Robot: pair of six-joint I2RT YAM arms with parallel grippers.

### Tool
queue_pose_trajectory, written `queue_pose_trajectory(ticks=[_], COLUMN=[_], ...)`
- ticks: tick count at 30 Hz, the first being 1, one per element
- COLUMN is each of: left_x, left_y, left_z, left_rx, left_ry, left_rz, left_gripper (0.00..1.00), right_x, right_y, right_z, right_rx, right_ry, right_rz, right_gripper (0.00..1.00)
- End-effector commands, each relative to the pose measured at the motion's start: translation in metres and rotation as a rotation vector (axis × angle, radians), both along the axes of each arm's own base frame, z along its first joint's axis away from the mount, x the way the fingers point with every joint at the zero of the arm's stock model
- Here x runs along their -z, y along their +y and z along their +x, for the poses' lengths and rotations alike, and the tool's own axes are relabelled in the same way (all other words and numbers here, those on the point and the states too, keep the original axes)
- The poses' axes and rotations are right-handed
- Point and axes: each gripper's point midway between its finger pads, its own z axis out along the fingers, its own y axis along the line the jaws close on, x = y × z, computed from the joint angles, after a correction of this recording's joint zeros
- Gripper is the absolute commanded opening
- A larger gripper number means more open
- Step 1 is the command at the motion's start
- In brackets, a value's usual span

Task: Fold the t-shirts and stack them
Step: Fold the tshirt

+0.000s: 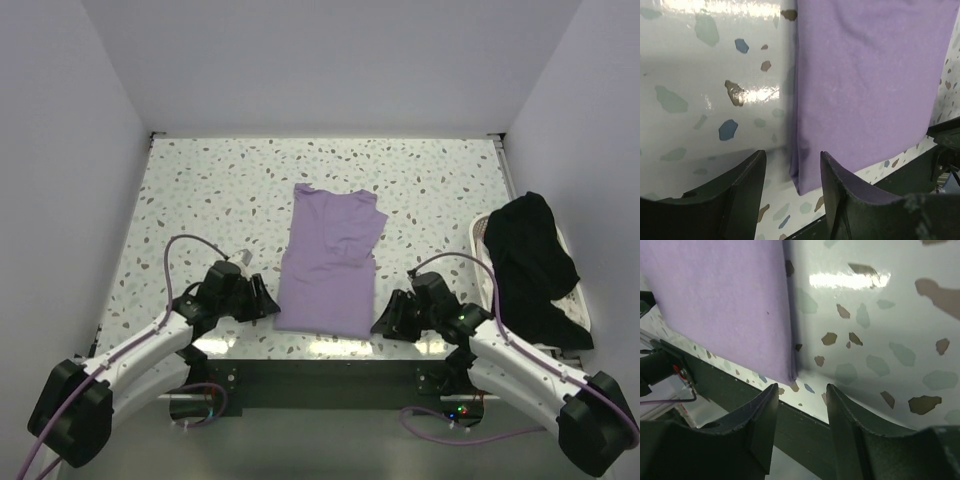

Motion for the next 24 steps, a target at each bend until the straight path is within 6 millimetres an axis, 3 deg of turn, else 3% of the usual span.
queue_pose_trajectory(ticks=[1, 9, 24], left_x=[0.000, 0.012, 0.023], left_y=[-0.008, -0.010, -0.015], left_z=[-0.016, -0.038, -0.051], left_rx=[0.005, 0.007, 0.017], left_ry=[0.051, 0.117, 0.154], left_rz=[-0.068, -0.095, -0.121], left_gripper=[0.52, 0.49, 0.40], right_x=[0.000, 0.020, 0.032], right_y=[0.013, 0.014, 0.012], right_z=[-0.011, -0.022, -0.023], right_rx=[0.048, 0.105, 0.165], right_ry=[0.082, 0.154, 0.179], right_rz=[0.095, 0.115, 0.113], right_gripper=[0.47, 0.44, 0.39])
